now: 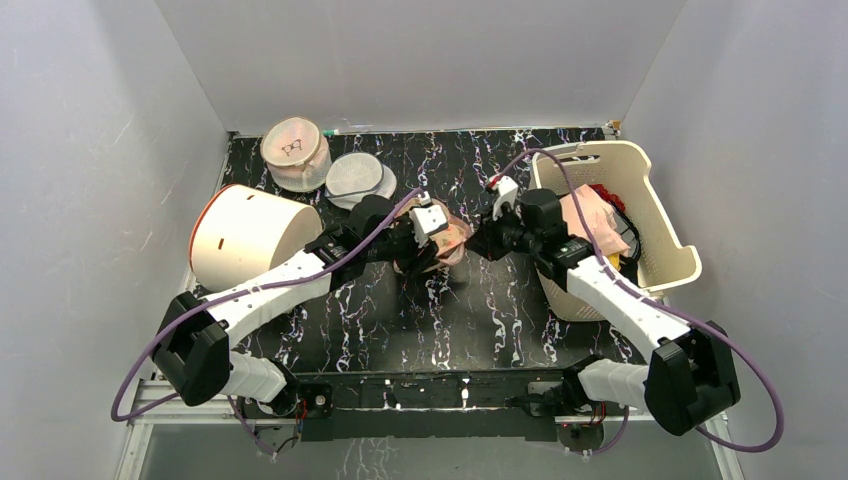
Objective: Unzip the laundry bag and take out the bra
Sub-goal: Unzip the laundry bag at the center of the board.
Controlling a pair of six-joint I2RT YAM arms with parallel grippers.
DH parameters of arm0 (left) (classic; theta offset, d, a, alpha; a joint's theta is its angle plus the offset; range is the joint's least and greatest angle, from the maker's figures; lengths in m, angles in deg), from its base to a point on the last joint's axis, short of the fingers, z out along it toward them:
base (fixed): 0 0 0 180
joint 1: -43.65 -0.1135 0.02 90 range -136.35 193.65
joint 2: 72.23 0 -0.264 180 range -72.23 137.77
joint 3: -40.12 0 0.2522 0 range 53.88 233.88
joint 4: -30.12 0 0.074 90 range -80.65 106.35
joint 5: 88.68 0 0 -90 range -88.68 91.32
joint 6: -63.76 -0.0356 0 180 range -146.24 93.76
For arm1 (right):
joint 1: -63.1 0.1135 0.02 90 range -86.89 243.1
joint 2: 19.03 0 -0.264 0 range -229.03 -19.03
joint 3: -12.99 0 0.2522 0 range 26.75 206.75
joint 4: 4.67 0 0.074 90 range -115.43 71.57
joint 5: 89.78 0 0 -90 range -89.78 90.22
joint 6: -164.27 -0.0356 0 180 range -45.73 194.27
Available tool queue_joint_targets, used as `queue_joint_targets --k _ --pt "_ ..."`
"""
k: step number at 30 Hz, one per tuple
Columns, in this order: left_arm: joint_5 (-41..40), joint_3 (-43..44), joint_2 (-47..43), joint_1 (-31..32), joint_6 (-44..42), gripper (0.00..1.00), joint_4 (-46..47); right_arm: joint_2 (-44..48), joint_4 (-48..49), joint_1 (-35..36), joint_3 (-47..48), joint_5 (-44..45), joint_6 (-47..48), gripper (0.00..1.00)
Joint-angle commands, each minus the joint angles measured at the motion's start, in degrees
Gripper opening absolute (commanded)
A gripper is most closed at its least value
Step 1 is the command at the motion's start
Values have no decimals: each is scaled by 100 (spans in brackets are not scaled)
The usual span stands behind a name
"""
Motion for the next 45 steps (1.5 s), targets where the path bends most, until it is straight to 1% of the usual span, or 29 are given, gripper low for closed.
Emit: queue_joint_targets --k 1,3,7,9,13,19,21,23,25,26,28,31,36,40,45 --pt "537 45 -241 -17 112 53 206 97 405 663 307 -212 -159 0" --pt "556 -22 -275 3 122 56 287 80 461 932 377 -107 -245 0" --pt "419 26 -199 63 6 57 135 30 504 1331 559 77 -387 0" --pt "291 59 -149 85 -46 55 58 16 514 1397 632 81 -435 0" --pt "116 126 -126 92 -148 46 -77 11 508 1424 652 187 -433 0" --pt "-207 75 -207 92 -288 43 -95 18 313 1424 586 727 -380 0" --pt "-370 86 -206 96 -350 35 -118 41 265 1423 567 987 -411 0" --pt "-531 112 -194 97 -398 21 -204 81 216 1425 555 1225 -406 0" --pt "-574 137 -224 97 -515 10 -285 109 119 1407 552 1573 -421 0" --pt "-581 124 -248 97 -552 6 -290 111 66 1389 546 1757 -448 0" --pt "-588 96 -329 97 -573 3 -263 103 15 1277 497 1897 -476 0" --pt "-505 34 -467 96 -615 0 -187 59 14 1008 396 1880 -488 0" --pt "-416 -79 -726 97 -655 0 -69 -132 133 514 137 1607 -507 0" --pt "-446 -194 -912 97 -667 0 91 -373 185 344 64 1533 -446 0" --pt "-462 -163 -837 96 -629 0 70 -648 54 268 381 750 -510 0"
